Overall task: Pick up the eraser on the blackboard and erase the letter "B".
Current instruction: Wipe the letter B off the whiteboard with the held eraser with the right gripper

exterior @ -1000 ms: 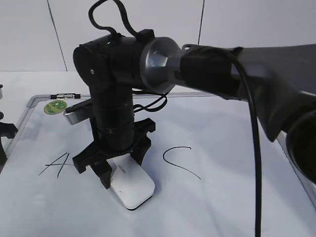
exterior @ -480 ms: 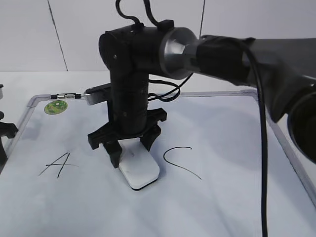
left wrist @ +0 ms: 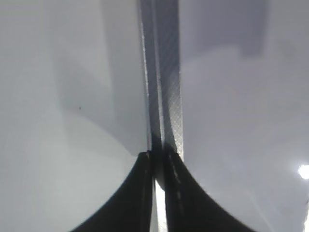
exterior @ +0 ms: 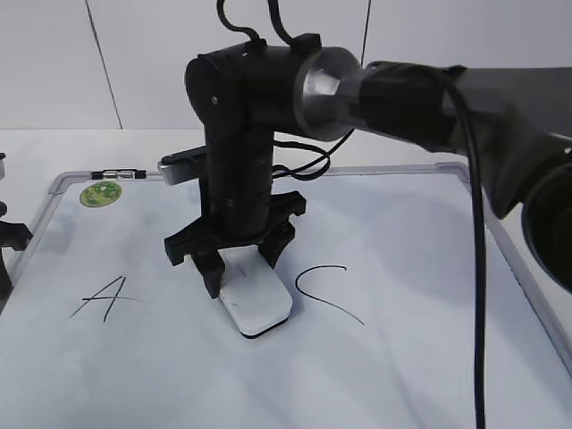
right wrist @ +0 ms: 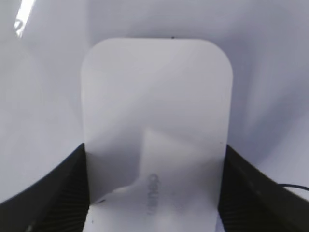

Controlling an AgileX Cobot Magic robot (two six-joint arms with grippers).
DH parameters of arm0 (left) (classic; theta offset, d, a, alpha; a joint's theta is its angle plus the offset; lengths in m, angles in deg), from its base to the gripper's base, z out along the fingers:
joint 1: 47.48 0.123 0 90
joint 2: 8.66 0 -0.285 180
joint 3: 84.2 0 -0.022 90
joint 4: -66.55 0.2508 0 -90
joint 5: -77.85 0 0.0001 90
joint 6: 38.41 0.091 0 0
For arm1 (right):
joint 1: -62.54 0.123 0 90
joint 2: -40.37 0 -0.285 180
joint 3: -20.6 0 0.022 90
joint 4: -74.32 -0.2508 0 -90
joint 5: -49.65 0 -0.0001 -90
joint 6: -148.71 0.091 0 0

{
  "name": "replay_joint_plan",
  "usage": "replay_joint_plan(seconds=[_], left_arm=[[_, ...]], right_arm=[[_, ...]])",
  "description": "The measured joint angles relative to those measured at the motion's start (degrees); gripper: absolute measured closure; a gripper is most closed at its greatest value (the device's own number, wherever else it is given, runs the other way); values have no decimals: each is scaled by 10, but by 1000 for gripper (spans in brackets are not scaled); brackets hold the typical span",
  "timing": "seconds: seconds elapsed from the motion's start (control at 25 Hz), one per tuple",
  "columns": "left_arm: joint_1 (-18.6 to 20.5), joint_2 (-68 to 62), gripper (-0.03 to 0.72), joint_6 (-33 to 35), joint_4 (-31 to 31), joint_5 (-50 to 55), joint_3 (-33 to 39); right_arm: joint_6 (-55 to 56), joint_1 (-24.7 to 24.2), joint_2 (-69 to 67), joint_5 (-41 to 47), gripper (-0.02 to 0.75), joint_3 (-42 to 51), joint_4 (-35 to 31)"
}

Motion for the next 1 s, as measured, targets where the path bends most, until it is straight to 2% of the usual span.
replay_joint_plan(seconds=[0.32, 1.0], left_arm=[[0, 0, 668, 0, 5, 7, -1], [0, 0, 668, -1, 11, 16, -1]], right_arm=[[-3, 34, 0, -7, 225, 0, 36], [18, 21, -1, -13, 225, 0, 16]])
